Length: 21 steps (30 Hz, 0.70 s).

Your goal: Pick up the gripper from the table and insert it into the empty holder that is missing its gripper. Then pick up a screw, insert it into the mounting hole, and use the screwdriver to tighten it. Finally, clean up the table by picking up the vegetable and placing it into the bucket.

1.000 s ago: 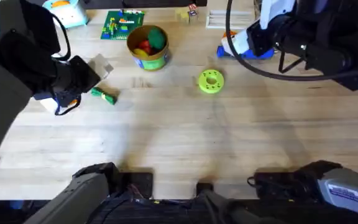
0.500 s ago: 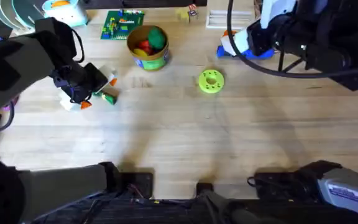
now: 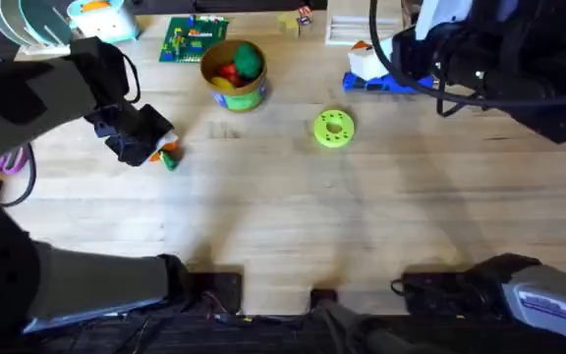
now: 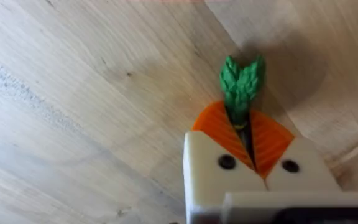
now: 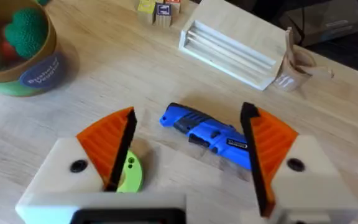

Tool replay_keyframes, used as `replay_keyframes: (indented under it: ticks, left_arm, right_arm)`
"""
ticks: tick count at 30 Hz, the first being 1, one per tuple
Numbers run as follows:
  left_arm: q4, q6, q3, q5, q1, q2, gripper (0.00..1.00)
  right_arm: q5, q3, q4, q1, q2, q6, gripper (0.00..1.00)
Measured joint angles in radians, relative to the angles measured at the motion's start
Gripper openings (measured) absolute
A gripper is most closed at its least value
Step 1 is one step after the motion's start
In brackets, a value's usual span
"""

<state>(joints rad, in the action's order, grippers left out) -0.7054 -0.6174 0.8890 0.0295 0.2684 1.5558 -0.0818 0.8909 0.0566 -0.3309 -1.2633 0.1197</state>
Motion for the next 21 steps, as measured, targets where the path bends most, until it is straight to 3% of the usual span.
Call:
replay_keyframes:
  ticks: [6,12,15,21]
  left_arm:
    - [-0.050,-0.005,0.000,-0.007,0.000,-0.042,0.017]
    - [-0.075,0.027,0.055,-0.058,-0.008,-0.225,0.017]
    - [-0.018,0.076,0.112,-0.102,-0.043,-0.311,0.016]
    - [0.188,0.173,0.142,-0.227,-0.170,-0.396,0.015]
  right_arm:
    - [0.000,0.000,0.006,0.000,0.000,-0.013,0.991]
    - [0.000,0.000,0.007,0.000,0.000,-0.016,0.991]
    - [0.000,0.000,0.007,0.000,0.000,-0.016,0.991]
    - [0.000,0.000,0.008,0.000,0.000,-0.016,0.991]
